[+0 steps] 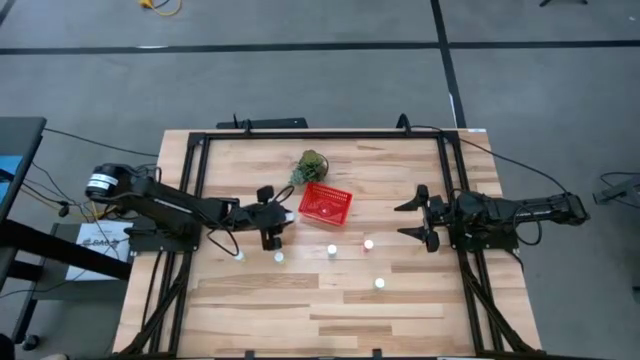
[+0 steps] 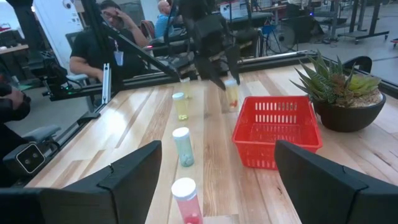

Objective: Pick and place pill bottles into a basket
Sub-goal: Put the top yellow medicine bottle into the red bin

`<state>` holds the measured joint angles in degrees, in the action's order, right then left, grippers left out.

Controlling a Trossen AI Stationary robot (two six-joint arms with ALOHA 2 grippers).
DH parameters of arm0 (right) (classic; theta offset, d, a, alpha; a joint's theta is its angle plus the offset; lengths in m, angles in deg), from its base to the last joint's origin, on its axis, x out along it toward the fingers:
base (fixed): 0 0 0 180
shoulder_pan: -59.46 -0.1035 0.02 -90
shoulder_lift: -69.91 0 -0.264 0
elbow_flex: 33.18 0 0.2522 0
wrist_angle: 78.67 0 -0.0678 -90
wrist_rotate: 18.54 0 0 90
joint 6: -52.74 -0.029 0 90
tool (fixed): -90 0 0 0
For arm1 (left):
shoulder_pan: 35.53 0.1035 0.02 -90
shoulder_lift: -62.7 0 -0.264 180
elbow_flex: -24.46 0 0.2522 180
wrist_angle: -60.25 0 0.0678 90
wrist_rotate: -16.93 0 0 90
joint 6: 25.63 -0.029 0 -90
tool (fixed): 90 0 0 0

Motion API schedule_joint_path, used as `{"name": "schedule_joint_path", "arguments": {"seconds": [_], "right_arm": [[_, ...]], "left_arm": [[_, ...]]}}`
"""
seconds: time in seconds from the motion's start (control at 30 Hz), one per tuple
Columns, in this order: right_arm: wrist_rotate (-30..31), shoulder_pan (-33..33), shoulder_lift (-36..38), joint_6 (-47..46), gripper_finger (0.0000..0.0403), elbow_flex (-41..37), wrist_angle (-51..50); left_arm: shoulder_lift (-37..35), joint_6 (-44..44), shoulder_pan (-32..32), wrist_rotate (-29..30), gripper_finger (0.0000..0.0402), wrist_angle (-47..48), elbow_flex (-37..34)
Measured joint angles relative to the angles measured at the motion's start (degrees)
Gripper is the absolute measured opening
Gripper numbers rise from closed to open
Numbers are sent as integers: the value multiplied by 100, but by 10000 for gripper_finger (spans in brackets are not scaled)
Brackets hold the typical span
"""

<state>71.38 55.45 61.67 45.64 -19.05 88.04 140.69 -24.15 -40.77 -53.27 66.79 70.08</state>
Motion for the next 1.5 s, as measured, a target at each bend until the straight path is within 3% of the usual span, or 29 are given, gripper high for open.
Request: {"name": "schedule_joint_path", "arguments": {"seconds": [0.2, 0.33, 0.6, 0.87, 1.3, 1.5], "right_arm": [[0, -2, -1, -2, 306, 0, -2], [0, 0, -1, -2, 306, 1, -1], [0, -2, 1, -2, 306, 1, 0], [2, 0, -2, -1, 306, 1, -1], [1, -2, -5, -1, 306, 1, 0], [2, 0, -5, -1, 306, 1, -1]], "left_arm": [[-297, -296, 38, -8, 116, 417, 519], [-299, -525, 260, -376, 118, 421, 820], [-25, -883, 942, -991, 119, -250, 945], [832, -1176, 1264, -1325, 120, -282, 1582], [2557, -1563, 1263, -1678, 120, 450, 3383], [2851, -1622, 1268, -1698, 120, 317, 3555]]}}
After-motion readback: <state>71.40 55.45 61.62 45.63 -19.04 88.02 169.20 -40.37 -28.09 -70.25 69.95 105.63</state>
